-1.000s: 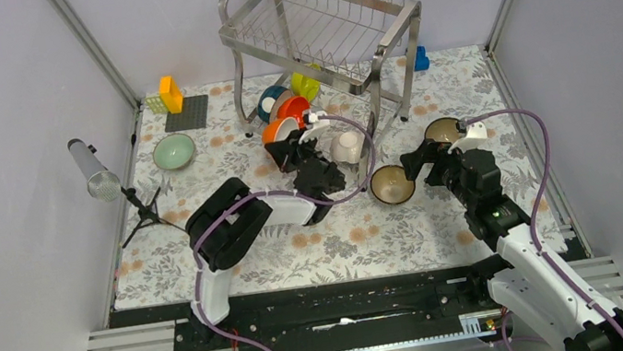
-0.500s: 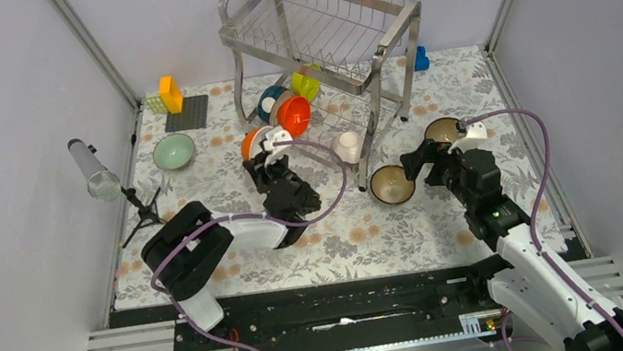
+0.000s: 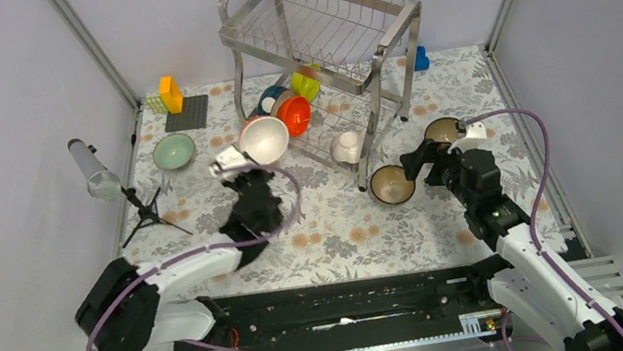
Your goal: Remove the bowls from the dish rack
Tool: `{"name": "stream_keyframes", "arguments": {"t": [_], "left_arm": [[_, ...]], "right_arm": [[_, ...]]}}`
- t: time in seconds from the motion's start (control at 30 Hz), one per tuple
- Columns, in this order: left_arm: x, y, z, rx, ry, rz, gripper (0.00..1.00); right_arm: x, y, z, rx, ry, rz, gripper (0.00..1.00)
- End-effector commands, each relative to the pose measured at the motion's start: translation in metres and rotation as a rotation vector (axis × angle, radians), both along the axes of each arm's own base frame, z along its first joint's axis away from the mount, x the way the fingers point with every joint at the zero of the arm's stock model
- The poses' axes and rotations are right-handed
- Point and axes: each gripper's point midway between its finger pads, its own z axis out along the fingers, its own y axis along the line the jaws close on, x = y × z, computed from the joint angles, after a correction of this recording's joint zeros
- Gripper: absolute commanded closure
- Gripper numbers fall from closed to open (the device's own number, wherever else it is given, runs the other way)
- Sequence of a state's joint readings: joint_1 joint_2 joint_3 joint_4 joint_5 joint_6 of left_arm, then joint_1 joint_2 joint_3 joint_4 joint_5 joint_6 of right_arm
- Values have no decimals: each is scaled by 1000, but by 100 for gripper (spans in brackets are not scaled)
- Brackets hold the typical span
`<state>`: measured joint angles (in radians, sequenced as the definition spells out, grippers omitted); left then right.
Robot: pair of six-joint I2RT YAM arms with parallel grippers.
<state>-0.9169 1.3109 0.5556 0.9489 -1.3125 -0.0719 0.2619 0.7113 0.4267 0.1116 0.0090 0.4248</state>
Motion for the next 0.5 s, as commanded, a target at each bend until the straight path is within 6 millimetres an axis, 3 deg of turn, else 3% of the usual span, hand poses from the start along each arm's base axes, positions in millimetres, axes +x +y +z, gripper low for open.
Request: {"name": "stream_keyframes", "arguments": {"t": [0.0, 0.17, 0.27, 0.47], "left_arm": [[35, -4, -71, -433, 196, -273, 100], [44, 22, -124, -476, 393, -170, 100], [51, 26, -141, -485, 505, -131, 100], [63, 38, -156, -570, 608, -53, 100]], "right_arm": [[3, 3, 7, 11, -33, 8, 0], [2, 7, 6, 17, -29, 33, 0], [3, 7, 6, 17, -28, 33, 0], [3, 7, 6, 17, -28, 32, 0]]}}
